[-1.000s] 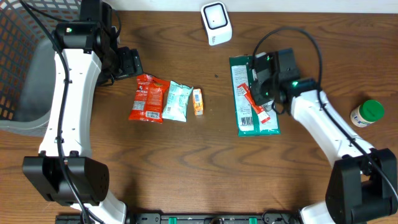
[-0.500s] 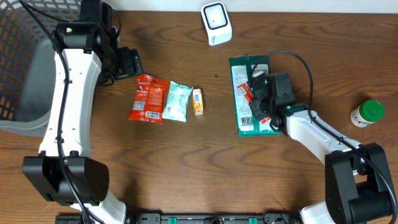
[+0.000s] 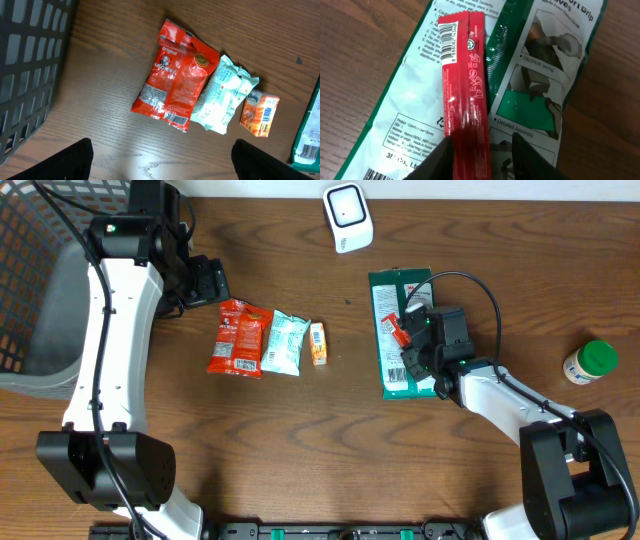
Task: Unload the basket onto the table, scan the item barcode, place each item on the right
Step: 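Grasp the red stick packet on the glove pack with the right gripper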
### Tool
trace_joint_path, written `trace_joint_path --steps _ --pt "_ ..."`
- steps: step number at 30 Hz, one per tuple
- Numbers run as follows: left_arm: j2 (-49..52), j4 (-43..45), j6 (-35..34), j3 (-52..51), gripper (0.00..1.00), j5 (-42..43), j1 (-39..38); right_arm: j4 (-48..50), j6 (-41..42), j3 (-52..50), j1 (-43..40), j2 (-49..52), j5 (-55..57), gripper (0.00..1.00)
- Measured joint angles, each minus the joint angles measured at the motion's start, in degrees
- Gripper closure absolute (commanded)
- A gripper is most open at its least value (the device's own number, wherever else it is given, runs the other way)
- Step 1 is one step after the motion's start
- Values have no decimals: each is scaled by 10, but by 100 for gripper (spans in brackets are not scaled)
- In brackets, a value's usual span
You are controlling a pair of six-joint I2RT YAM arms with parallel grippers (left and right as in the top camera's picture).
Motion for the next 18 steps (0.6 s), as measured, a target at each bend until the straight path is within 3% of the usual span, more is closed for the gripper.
trace_joint_path --steps 18 --pt "0 0 0 0 11 0 0 -33 19 -1 0 1 -34 61"
